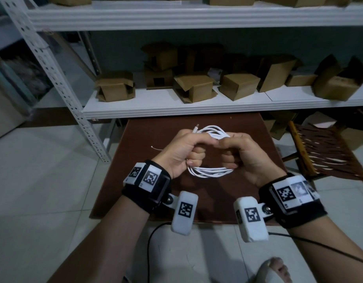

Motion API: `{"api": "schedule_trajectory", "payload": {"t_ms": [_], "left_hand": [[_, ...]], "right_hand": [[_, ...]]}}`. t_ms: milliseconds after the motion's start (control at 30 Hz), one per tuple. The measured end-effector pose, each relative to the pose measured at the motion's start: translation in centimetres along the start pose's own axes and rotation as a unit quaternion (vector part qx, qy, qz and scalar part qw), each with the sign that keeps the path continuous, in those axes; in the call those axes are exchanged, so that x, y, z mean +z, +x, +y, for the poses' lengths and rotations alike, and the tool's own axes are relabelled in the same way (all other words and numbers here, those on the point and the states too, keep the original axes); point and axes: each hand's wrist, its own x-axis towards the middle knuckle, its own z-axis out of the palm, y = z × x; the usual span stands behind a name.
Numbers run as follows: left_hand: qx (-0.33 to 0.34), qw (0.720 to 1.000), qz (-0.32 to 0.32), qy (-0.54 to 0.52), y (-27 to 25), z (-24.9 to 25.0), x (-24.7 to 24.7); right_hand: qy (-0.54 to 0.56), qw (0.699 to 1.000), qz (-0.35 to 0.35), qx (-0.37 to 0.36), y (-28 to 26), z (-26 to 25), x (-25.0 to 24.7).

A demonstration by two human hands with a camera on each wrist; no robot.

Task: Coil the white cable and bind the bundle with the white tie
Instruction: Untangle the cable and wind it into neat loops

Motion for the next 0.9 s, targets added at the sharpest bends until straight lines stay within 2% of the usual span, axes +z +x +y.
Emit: {"api": "schedule_trajectory", "payload": {"t_ms": [233,400,567,767,900], "left_hand": [[0.01,0.997,0.06,0.051,-0.1,0.0,0.8],[0.024,0.989,0.132,0.055,0.3,-0.5,1.6],[-0.01,0.989,0.147,0.026,0.8,-0.7,1.6],[-0.034,0.984,0.173,0.019,0.9,-1.0,1.6],[-0.035,0.985,0.17,-0.012,0.9,-1.0,1.7]], "right_hand": [[-0.043,0.998,0.012,-0.037,0.0,0.0,-0.1],[-0.127,0.982,0.101,-0.1,0.7,0.6,0.5],[-0.148,0.97,0.149,-0.122,1.4,0.9,0.6],[-0.117,0.983,0.112,-0.092,1.5,1.3,1.0],[-0.001,0.995,0.083,-0.053,1.3,1.3,1.7]]}}
